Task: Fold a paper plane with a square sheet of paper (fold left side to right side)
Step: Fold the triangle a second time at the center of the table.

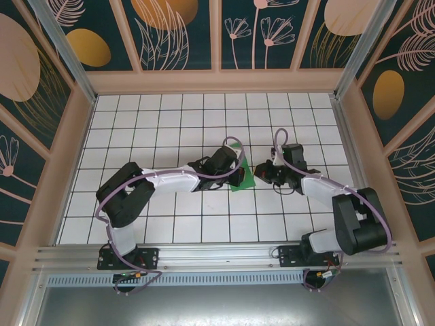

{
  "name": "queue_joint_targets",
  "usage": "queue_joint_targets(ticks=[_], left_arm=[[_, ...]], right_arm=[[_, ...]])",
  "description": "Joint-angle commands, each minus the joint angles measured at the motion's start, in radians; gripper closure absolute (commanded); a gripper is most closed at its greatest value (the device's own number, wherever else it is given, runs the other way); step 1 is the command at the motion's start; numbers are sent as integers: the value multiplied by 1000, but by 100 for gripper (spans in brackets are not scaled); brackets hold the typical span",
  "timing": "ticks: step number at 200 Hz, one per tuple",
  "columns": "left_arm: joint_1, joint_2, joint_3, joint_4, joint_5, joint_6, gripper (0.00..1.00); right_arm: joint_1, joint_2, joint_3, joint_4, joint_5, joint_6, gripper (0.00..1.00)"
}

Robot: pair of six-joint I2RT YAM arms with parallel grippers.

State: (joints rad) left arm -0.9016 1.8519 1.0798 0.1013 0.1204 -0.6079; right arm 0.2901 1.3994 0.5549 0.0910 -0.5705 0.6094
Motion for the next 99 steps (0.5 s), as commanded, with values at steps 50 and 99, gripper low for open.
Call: queue_joint_targets(ticks=[50,99], left_arm=[[30,-43,-41,64,47,-55,100],[41,-46,-40,17,25,-31,100]], right_arm=[[82,164,74,-36,67,-3,100],[85,229,89,-95,76,-18,100]])
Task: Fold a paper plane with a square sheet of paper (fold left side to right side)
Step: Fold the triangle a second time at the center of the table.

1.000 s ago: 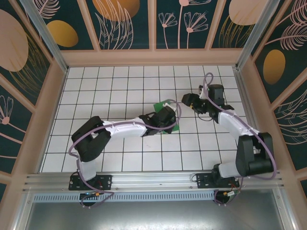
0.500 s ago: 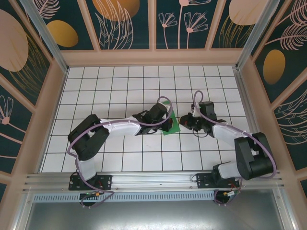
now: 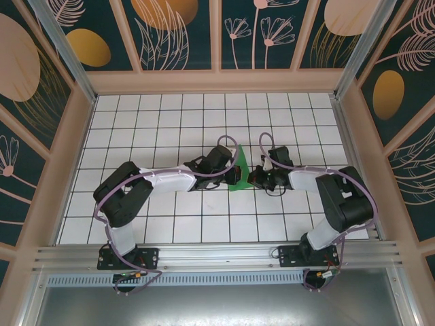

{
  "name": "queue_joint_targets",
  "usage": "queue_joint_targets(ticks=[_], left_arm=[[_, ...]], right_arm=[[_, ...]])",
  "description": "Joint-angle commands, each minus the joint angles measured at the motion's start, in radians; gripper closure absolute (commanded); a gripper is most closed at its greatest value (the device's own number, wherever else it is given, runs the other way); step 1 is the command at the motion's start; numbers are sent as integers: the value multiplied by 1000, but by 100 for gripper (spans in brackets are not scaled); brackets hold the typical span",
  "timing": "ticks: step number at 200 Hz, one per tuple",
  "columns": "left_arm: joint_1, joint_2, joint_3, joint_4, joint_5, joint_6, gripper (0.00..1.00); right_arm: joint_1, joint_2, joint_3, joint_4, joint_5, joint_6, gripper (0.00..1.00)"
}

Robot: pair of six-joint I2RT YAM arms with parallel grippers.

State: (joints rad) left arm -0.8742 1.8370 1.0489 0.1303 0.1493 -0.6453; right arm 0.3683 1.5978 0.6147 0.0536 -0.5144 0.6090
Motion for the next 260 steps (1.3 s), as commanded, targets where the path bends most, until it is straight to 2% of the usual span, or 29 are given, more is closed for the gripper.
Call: queue_joint_targets(ticks=[1,90,174,260], left_arm=[[14,-31,-9,-12,-5,7,100],[49,15,14,-93,1,94,100],[66,69,28,-98,-82,117,100],[75,109,54,-103,-116,128,100]], right_arm=[[8,31,30,-60,20,-19,100],[12,57,36,-117,51,-53,100],[14,57,36,-129,58,-61,100],[15,52,33,-135,65,-63,100]])
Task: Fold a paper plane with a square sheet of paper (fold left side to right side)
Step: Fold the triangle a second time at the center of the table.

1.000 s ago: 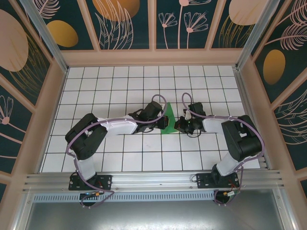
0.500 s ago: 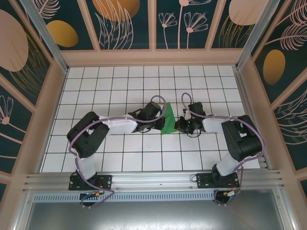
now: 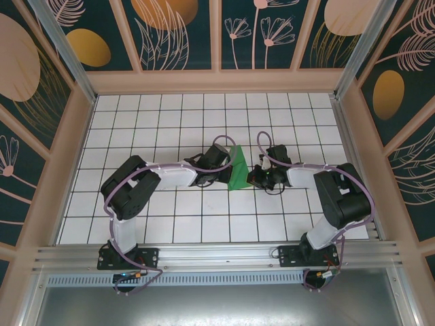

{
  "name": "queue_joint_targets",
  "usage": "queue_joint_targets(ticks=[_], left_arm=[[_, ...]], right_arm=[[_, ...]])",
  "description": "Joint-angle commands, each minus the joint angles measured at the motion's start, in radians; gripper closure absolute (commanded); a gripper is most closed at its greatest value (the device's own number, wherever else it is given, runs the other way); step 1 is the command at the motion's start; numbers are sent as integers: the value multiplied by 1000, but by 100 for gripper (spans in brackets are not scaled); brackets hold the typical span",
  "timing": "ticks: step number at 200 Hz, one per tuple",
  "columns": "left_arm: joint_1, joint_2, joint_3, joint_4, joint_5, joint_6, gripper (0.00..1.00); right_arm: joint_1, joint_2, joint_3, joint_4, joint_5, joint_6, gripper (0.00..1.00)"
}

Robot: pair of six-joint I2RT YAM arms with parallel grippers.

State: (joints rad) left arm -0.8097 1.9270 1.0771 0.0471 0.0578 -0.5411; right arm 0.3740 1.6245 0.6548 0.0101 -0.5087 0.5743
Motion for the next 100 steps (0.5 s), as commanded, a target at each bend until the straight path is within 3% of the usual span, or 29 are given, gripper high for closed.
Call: queue_joint_targets(ticks=[1,100], left_arm=[[10,19,26,-21,-25,23,100],[12,47,46,-32,-49,32,100]], right_arm=[[10,26,-7,-92,59,-29,100],[11,26,-9,-101,65,-33,100]])
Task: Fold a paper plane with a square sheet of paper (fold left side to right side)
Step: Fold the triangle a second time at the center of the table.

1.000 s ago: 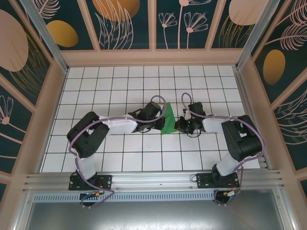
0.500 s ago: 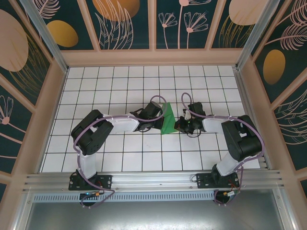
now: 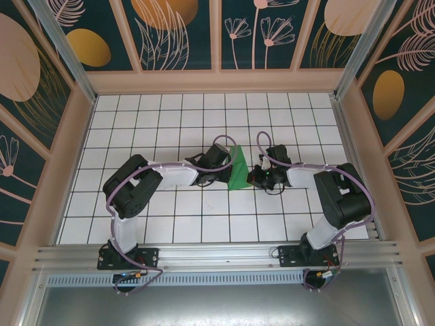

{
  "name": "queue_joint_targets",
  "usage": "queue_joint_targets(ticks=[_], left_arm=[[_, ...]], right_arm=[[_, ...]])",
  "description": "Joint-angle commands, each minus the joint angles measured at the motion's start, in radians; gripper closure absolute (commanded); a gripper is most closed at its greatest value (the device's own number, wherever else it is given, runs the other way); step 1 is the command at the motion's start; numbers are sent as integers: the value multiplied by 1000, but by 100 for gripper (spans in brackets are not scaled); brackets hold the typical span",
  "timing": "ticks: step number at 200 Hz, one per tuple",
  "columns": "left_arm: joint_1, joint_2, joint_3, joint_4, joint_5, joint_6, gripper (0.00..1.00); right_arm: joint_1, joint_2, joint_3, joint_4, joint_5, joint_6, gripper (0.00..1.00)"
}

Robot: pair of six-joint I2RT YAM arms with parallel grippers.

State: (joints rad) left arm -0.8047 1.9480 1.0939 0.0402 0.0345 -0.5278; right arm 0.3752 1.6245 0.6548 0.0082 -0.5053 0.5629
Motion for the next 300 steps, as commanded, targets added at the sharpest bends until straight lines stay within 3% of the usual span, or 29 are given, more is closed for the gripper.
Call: queue_joint_targets(ticks=[1,152,240,300], left_arm=[[7,26,30,-26,-26,18,100],[8,54,23,-39,-15,31,100],[7,65,17,-61,-4,46,100],[7,66,18,-60,2,44,100]], right_arm=[[11,25,-9,-99,62,-21,100],[11,30,-4,-102,59,-28,100],[-36,-107,31,51,-67,12,100],[16,36,140,167,-106,64,100]])
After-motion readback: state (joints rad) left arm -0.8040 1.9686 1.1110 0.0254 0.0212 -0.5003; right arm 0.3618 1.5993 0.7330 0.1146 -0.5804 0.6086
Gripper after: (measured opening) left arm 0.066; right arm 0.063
